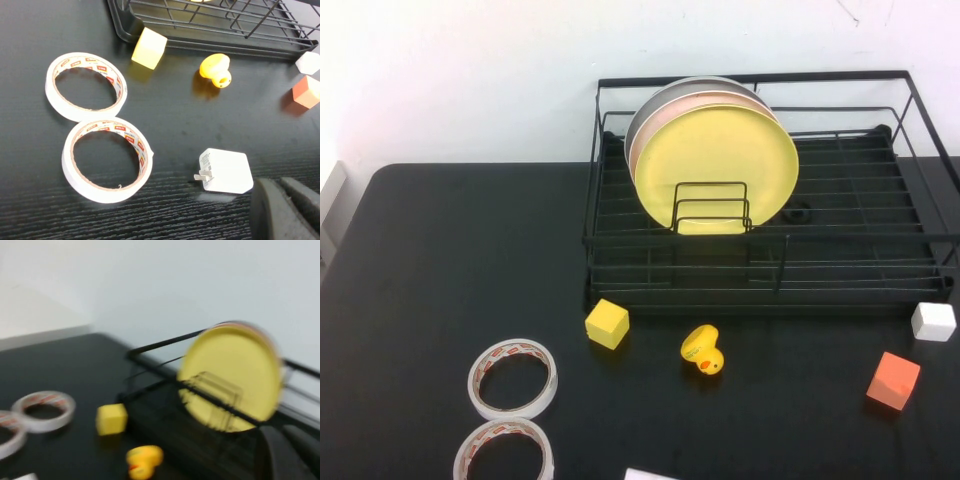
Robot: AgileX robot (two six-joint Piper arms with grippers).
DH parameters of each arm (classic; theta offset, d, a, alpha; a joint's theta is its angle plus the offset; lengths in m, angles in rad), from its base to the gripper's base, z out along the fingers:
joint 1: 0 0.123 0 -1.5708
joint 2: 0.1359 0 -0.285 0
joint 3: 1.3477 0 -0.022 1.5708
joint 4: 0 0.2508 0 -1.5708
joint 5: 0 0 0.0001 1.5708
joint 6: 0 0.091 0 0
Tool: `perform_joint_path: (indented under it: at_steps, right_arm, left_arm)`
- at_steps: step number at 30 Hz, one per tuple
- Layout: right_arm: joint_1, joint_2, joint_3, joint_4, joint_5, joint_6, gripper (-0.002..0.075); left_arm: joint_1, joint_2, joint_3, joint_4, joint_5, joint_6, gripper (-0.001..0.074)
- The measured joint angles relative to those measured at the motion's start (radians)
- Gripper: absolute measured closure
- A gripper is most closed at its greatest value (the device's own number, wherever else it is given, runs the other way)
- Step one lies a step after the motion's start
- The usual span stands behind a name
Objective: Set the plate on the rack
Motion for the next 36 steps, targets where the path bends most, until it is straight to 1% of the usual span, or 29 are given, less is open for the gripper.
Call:
perform_joint_path:
  at_steps: [4, 7, 9, 10, 11, 12, 14, 16, 17, 19, 22, 28, 31, 36]
  right_arm:
    - [0.000, -0.098, 0.080, 0.005, -0.088, 0.000, 0.0714]
    - [0.000, -0.127, 0.142, -0.006, -0.145, 0.025, 0.0714]
    - [-0.012, -0.129, 0.188, -0.122, -0.188, 0.140, 0.0714]
    - [-0.029, -0.129, 0.207, -0.224, -0.195, 0.260, 0.0714]
    - [-0.052, -0.129, 0.217, -0.350, -0.193, 0.416, 0.0714]
    - [-0.074, -0.129, 0.220, -0.465, -0.184, 0.595, 0.0714]
    - [-0.132, -0.129, 0.220, -0.766, -0.125, 0.962, 0.0714]
    - [-0.179, -0.134, 0.220, -0.990, -0.059, 1.218, 0.0714]
    - [-0.201, -0.140, 0.222, -1.068, -0.024, 1.307, 0.0714]
    - [-0.241, -0.164, 0.222, -1.149, 0.038, 1.390, 0.0714]
    - [-0.304, -0.193, 0.222, -1.189, 0.087, 1.399, 0.0714]
    - [-0.442, -0.235, 0.222, -1.201, 0.123, 1.316, 0.0714]
    - [-0.467, -0.237, 0.222, -1.206, 0.160, 1.307, 0.0714]
    - [-0.469, -0.237, 0.218, -1.206, 0.189, 1.308, 0.0714]
  left_arm:
    - [0.000, 0.000, 0.000, 0.000, 0.000, 0.000, 0.0736]
    - [0.000, 0.000, 0.000, 0.000, 0.000, 0.000, 0.0736]
    - [0.000, 0.000, 0.000, 0.000, 0.000, 0.000, 0.0736]
    - [0.000, 0.000, 0.000, 0.000, 0.000, 0.000, 0.0736]
    - [0.000, 0.000, 0.000, 0.000, 0.000, 0.000, 0.0736]
    - [0.000, 0.000, 0.000, 0.000, 0.000, 0.000, 0.0736]
    - [0.000, 0.000, 0.000, 0.000, 0.000, 0.000, 0.0736]
    - [0.000, 0.000, 0.000, 0.000, 0.000, 0.000, 0.0736]
    - [0.000, 0.000, 0.000, 0.000, 0.001, 0.000, 0.0736]
    - [0.000, 0.000, 0.000, 0.000, 0.001, 0.000, 0.0736]
    - [0.000, 0.000, 0.000, 0.000, 0.001, 0.000, 0.0736]
    - [0.000, 0.000, 0.000, 0.000, 0.001, 0.000, 0.0736]
    - [0.000, 0.000, 0.000, 0.000, 0.001, 0.000, 0.0736]
    - [0.000, 0.000, 0.000, 0.000, 0.001, 0.000, 0.0736]
